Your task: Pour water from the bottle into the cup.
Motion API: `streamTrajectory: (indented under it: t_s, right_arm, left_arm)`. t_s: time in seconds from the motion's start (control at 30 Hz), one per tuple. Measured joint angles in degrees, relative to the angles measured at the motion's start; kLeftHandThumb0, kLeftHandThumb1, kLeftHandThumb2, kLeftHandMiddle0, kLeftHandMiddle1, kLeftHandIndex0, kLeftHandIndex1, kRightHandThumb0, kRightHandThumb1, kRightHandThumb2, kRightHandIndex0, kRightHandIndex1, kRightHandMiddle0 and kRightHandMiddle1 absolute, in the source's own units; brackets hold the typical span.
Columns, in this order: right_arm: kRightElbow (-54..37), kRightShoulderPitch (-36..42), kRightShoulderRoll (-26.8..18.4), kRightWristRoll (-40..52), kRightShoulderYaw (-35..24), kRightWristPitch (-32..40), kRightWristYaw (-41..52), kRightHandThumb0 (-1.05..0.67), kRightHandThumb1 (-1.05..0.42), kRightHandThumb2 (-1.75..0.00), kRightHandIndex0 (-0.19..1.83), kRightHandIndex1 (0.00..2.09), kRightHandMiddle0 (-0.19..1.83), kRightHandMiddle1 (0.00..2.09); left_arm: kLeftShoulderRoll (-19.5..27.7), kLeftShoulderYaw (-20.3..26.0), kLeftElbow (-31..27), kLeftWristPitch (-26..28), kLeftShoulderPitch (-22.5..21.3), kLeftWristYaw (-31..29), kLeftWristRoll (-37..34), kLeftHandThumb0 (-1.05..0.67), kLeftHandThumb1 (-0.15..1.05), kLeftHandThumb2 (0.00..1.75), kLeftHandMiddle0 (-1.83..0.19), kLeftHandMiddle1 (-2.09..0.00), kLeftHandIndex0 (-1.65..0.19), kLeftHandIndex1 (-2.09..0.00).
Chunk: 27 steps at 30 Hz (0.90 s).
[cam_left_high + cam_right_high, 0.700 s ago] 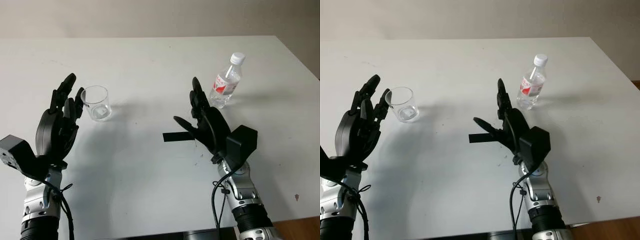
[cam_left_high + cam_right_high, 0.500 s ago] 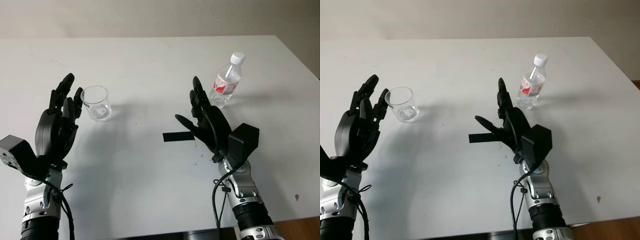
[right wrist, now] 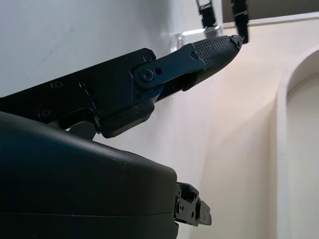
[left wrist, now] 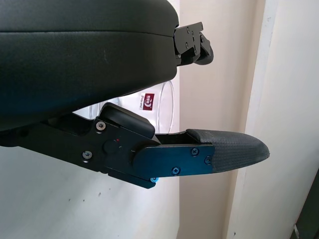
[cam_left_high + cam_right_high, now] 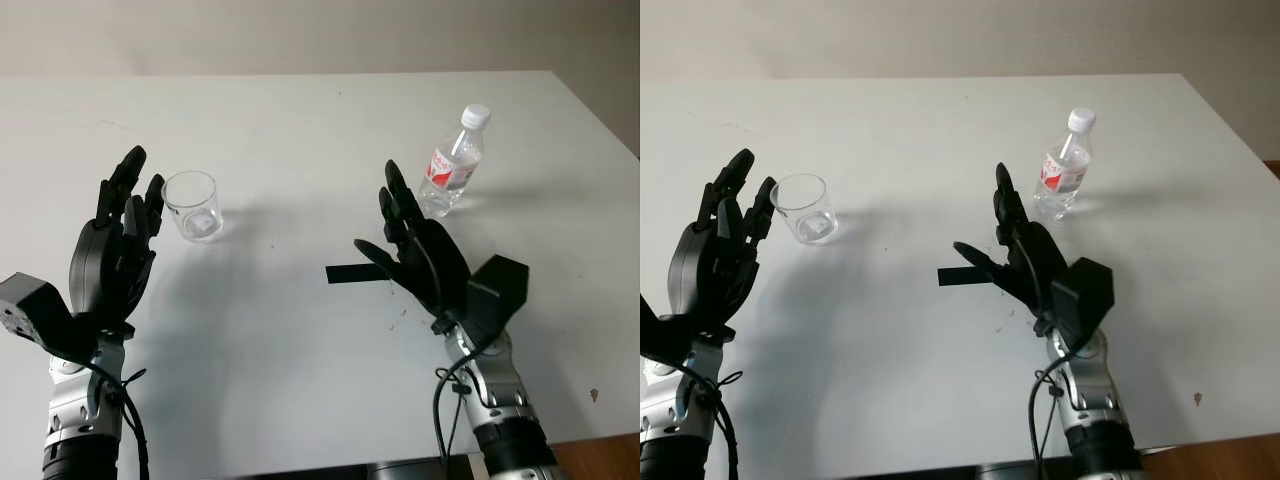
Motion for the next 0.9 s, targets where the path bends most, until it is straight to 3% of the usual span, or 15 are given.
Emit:
streamTrajectory:
  t_s: [0.2, 0.47, 0.57, 0.9]
  right_arm:
    - [-10.50, 7.80, -2.72, 4.85, -0.27, 2.33, 5.01, -0.82, -0.98, -0.05, -0.19, 0.00, -0.19, 0.00]
    - [-18.43, 15.96, -6.61, 9.39, -6.28, 1.31, 7.81, -0.87, -0.97, -0.05, -0.19, 0.00, -0.19, 0.00]
    - [-19.15, 17.29, -7.35, 11.82, -8.94, -1.17, 9.34, -0.84, -0.98, -0.06, -0.19, 0.00, -0.19, 0.00]
    - [-19.37, 18.14, -15.89, 18.42, -18.23, -1.56, 15.72, -0.84, -0.98, -0.06, -0.19, 0.00, -0.18, 0.01]
  left_arm:
    - [0.03, 0.00, 0.00, -0.04, 0.06, -0.05, 0.18, -0.87, 1.05, 0.52, -0.04, 0.00, 0.19, -0.52]
    - [0.04, 0.05, -0.11, -0.01, 0.49, -0.06, 0.15, -0.87, 1.05, 0.51, -0.06, 0.00, 0.19, -0.52]
    - [0.03, 0.04, -0.11, -0.02, 0.49, -0.19, 0.12, -0.86, 1.05, 0.51, -0.04, 0.00, 0.19, -0.53]
    - [0.04, -0.03, -0.03, -0.02, 0.48, -0.22, 0.37, -0.87, 1.05, 0.52, -0.05, 0.00, 0.19, -0.53]
